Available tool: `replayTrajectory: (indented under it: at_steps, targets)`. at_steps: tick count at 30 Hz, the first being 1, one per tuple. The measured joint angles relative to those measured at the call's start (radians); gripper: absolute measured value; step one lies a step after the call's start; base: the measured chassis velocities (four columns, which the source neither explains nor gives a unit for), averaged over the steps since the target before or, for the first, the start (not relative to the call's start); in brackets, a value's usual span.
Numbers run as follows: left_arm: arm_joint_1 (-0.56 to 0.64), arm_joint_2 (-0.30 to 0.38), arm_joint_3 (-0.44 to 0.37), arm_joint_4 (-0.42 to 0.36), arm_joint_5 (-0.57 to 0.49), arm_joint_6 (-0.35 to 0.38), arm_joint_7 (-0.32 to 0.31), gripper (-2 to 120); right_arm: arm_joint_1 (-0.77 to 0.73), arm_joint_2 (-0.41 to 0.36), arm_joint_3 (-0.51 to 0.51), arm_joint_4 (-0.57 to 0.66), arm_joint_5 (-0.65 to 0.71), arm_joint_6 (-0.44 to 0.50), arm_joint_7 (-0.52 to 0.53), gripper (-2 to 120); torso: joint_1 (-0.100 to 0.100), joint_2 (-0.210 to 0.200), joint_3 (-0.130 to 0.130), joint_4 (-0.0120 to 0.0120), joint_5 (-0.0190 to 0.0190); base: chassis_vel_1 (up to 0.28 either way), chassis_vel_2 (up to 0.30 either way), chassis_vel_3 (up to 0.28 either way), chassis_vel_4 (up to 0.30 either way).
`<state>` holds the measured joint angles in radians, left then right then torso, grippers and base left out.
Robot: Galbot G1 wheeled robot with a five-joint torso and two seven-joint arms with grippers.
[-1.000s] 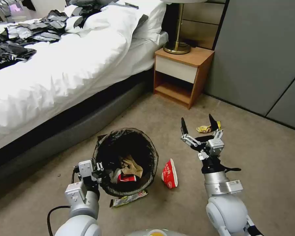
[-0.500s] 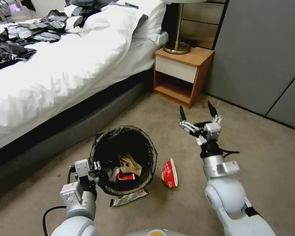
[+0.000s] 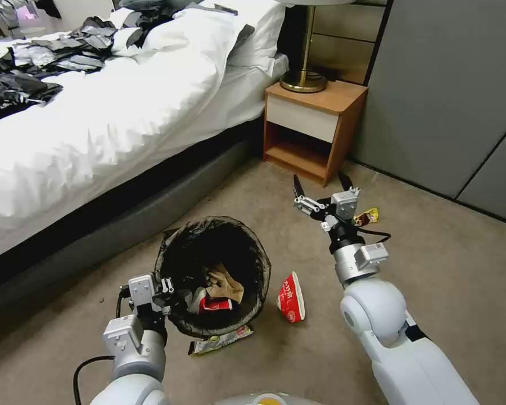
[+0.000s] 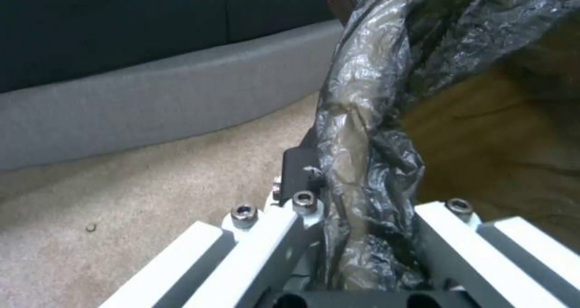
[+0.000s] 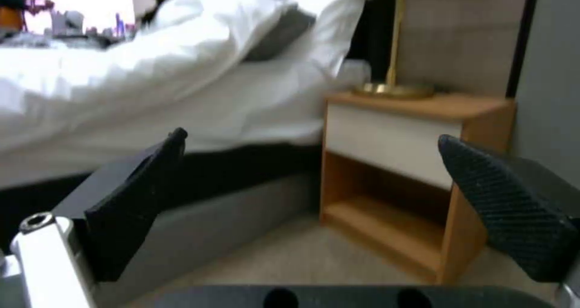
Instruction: Pick up the trash bin, then pick up the garbage from the floor and place it into the trash bin.
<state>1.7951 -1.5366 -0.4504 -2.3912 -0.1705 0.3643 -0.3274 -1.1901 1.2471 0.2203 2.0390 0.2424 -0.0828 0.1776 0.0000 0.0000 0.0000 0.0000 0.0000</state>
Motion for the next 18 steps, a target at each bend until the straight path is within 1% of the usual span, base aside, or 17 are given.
replayTrajectory:
  at_steps: [2, 3, 4, 7, 8, 11, 18]
  targets:
    - [0.000, 0.000, 0.000, 0.000, 0.000, 0.000, 0.000, 1, 0.000, -0.002, 0.000, -0.006, 0.011, -0.047, -0.015, 100, 0.000, 0.000, 0.000, 0.0000, 0.0000, 0.000, 0.000, 0.000, 0.000]
    - [-0.001, 0.001, 0.000, 0.000, 0.000, 0.000, 0.000, 1, -0.004, -0.004, 0.001, -0.009, 0.014, -0.091, -0.022, 100, 0.000, 0.000, 0.000, 0.0000, 0.0000, 0.000, 0.000, 0.000, 0.000]
    - [-0.001, 0.001, 0.000, 0.000, 0.000, 0.000, 0.000, 1, -0.004, -0.004, 0.001, -0.009, 0.014, -0.091, -0.022, 100, 0.000, 0.000, 0.000, 0.0000, 0.0000, 0.000, 0.000, 0.000, 0.000]
    - [-0.005, 0.002, -0.003, 0.003, -0.004, 0.000, 0.000, 1, -0.017, -0.006, 0.003, -0.020, 0.014, -0.170, -0.033, 100, 0.000, 0.000, 0.000, -0.0001, 0.0000, 0.000, 0.000, 0.000, 0.000]
    - [-0.005, 0.002, -0.003, 0.003, -0.004, 0.000, 0.000, 1, -0.017, -0.006, 0.003, -0.020, 0.014, -0.170, -0.033, 100, 0.000, 0.000, 0.000, -0.0001, 0.0000, 0.000, 0.000, 0.000, 0.000]
    - [-0.010, 0.004, -0.003, 0.008, -0.007, 0.000, 0.000, 1, -0.026, -0.007, 0.003, -0.038, 0.015, -0.227, -0.033, 100, 0.000, 0.000, 0.000, 0.0000, 0.0000, 0.000, 0.000, 0.000, 0.000]
    - [-0.013, 0.006, 0.000, 0.013, -0.009, 0.000, 0.001, 1, -0.029, -0.019, -0.003, -0.077, 0.023, -0.270, -0.027, 100, 0.000, 0.000, 0.000, 0.0000, 0.0000, 0.000, 0.000, 0.000, 0.000]
